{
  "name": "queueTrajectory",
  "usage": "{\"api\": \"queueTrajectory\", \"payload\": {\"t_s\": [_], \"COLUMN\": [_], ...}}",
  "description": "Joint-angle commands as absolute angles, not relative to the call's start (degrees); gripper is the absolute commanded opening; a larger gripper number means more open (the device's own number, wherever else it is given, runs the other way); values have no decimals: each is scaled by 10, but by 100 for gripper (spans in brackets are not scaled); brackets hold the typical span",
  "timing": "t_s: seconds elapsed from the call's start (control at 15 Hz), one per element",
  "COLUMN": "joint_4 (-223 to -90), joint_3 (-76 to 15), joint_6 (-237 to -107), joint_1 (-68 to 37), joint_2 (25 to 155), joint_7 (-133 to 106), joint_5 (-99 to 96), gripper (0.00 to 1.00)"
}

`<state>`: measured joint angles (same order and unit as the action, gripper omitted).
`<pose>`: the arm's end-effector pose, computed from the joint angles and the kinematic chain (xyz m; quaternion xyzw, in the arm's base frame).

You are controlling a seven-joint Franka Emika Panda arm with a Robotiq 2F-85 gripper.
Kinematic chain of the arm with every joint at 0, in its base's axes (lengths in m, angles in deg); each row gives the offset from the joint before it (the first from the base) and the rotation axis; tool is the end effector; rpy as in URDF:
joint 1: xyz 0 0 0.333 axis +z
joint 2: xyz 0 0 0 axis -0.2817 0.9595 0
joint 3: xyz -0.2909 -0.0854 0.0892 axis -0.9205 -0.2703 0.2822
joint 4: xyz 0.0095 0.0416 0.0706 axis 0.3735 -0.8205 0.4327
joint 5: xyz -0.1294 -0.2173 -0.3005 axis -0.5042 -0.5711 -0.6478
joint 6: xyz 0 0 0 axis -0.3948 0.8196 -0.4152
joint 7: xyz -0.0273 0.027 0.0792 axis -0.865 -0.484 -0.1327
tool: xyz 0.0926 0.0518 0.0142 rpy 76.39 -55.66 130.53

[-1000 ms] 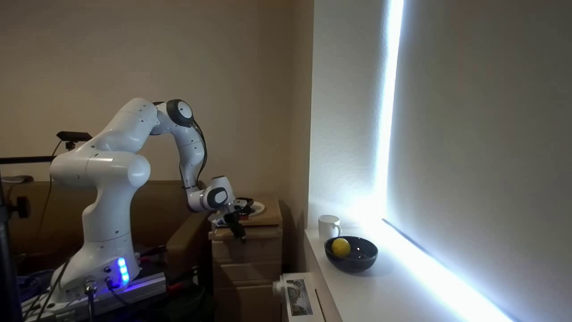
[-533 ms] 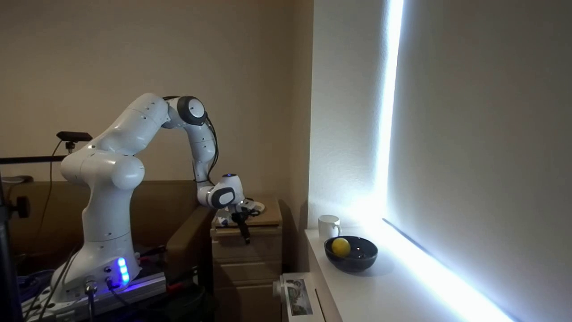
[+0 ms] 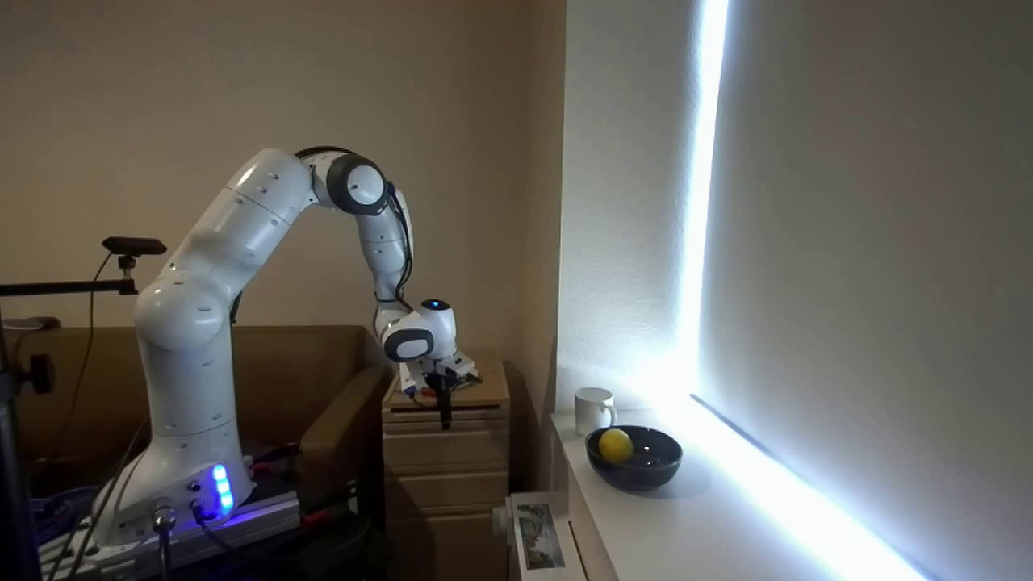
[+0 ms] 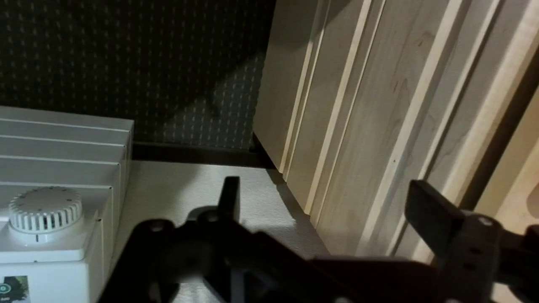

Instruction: Push the nightstand shelf

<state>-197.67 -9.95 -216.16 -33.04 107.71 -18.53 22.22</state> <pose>0.5150 -0.0175 0.1110 -0.9472 0.2892 -0.0875 0.1078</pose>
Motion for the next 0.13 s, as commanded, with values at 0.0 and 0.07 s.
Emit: {"api": "queueTrajectory", "payload": {"t_s": [0.0,0.07], "joint_4": [-1978,-1979], "joint_3": [-92,-88], "joint_6": [-2156,-2154], "joint_1": [-349,-358], "joint_2": [1077,1077], "joint_7": [-180,-175], "joint_5": [222,223], "gripper": [100,100]}}
